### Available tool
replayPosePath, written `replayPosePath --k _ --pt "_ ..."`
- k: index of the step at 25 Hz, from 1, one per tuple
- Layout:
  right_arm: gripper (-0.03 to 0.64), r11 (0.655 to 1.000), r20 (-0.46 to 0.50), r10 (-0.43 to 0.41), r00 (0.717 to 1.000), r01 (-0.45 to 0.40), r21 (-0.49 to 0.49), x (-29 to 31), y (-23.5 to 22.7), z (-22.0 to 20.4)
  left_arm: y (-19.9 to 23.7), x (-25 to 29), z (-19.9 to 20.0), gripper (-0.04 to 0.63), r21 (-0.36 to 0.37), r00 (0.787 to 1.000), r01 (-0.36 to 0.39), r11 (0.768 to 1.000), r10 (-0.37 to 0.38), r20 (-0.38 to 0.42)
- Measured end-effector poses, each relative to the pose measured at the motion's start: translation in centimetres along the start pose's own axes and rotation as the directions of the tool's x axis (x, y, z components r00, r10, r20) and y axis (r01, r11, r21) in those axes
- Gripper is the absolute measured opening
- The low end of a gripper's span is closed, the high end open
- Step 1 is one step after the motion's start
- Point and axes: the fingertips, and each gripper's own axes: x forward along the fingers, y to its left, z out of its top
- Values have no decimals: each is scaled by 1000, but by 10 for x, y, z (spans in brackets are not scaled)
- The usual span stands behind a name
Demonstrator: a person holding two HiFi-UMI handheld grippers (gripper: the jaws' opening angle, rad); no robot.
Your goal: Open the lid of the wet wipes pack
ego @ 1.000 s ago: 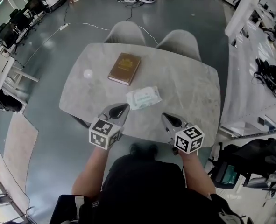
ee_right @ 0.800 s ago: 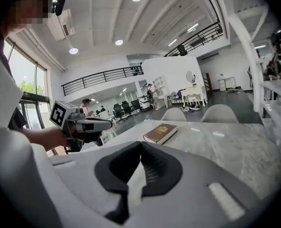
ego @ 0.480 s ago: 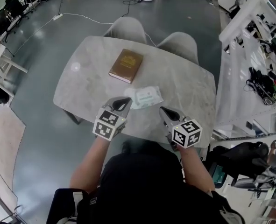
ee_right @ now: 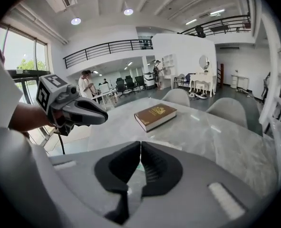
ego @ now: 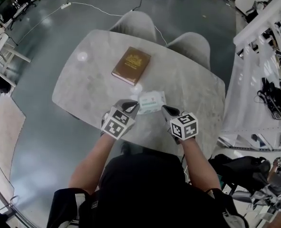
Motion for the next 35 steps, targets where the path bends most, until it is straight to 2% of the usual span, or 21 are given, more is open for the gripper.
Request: replayPosePath --k 3,4,5,8,12,18,25,35 --pt "23 999 -63 37 997 -37 -1 22 -16 -15 -2 25 -7 29 -18 998 20 1000 -21 -63" --pt "55 999 -82 47 996 -48 -2 29 -21 -20 -2 35 -9 80 -20 996 26 999 -28 -83" --pt "57 998 -99 54 994 -55 -6 37 -26 -24 -3 45 -12 107 -19 994 32 999 -34 -101" --pt "60 997 -144 62 988 -67 -26 56 -40 -35 -3 71 -20 115 -6 987 47 999 -47 -151" --pt "99 995 -201 69 977 -83 -62 78 -53 -52 -5 101 -36 144 41 969 77 996 -65 -240" --pt "110 989 -253 97 963 -121 -83 94 -57 -73 -4 133 -61 167 119 938 92 989 -46 -343" --pt "110 992 -259 71 963 -95 -81 106 -58 -89 -8 152 -82 195 221 916 117 968 -19 -402" --pt "109 993 -217 48 975 -69 -92 106 -54 -89 -12 165 -91 213 369 901 101 924 72 -427"
